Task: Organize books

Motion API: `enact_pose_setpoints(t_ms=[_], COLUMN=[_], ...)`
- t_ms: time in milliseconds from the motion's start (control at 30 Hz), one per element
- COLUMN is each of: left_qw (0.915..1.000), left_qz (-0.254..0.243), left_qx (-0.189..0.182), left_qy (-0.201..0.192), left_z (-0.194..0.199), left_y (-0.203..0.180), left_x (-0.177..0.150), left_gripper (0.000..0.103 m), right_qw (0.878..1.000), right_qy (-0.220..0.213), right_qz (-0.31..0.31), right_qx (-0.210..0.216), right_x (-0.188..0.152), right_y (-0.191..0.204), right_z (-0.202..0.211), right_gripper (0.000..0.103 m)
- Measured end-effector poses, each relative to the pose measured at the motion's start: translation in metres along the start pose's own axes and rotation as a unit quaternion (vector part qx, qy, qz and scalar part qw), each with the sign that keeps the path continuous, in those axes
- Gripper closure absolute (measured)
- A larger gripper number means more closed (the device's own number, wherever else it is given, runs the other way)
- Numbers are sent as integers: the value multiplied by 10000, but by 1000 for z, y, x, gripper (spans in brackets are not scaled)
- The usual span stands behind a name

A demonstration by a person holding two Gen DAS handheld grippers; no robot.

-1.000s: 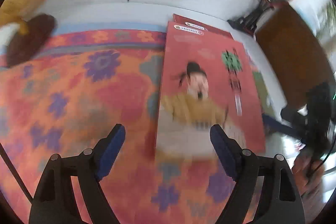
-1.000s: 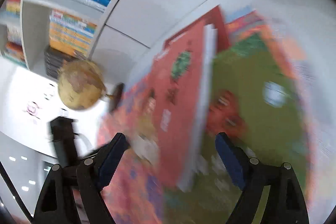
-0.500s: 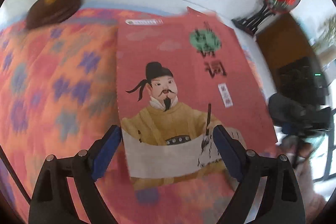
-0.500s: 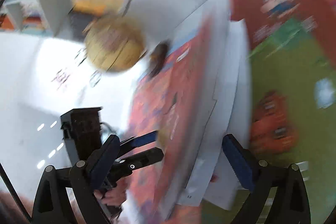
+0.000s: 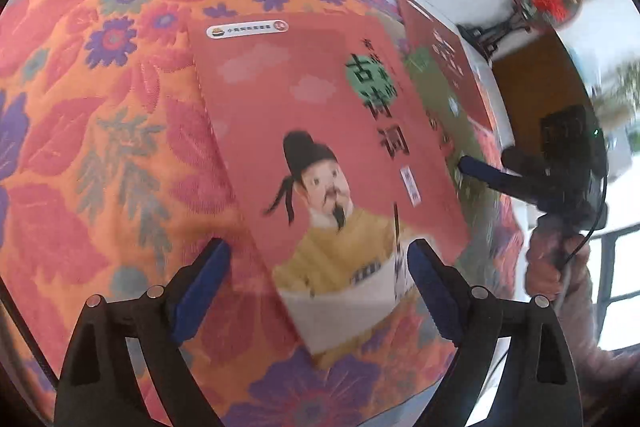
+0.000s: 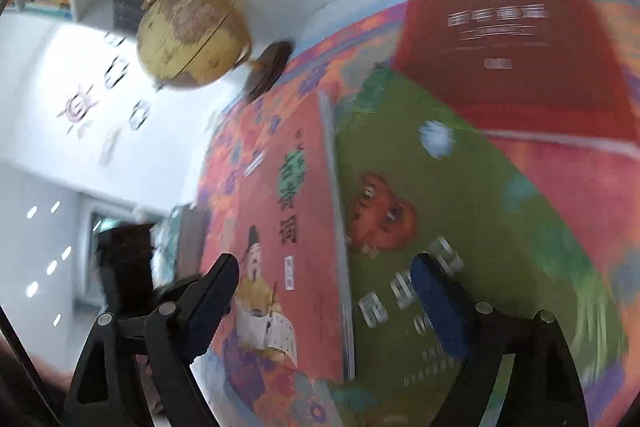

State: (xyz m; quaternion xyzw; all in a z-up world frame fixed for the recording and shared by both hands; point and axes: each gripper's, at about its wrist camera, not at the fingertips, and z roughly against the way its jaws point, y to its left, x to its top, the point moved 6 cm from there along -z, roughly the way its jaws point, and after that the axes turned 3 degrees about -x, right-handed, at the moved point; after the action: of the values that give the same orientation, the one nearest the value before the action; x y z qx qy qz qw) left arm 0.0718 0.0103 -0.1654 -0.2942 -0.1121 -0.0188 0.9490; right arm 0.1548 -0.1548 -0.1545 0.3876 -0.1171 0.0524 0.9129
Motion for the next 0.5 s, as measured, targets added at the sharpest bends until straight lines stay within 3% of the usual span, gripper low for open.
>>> enact_pose_setpoints(t_ms=[67,133,167,300,367,467,500], left_qw=[9998,9996,9996,9987,9982,9975,9973], left_qz=[-78,-133,-99,72,112,183,214], left_qx=[-150,-217,-213,-459,-537,-619,-653], left_qy=[-129,-153,-165,-230,-253,-273,-271], left_z=[-3,-3,-3,3,6,5,7], left_y=[1,3,3,6,8,10,13], left_x=[9,10,11,7,6,11,10], left_gripper=[14,15,15,16,15,16,16], right_qw=[9985,9956,9945,9935,9895,9825,9821], right_qy=[334,665,809,858,947,1071,1077], right_qz=[264,356,333,81,-112,-412,-505], right_qx=[342,560,577,740,1085,1469,1460], right_x=[12,17,20,15,9,1,-2], right_y=[8,17,21,14,12,7,4], right_z=[-16,-32,-41,-38,-37,-36,-38], right_gripper=[16,29,29,40,46,61,71])
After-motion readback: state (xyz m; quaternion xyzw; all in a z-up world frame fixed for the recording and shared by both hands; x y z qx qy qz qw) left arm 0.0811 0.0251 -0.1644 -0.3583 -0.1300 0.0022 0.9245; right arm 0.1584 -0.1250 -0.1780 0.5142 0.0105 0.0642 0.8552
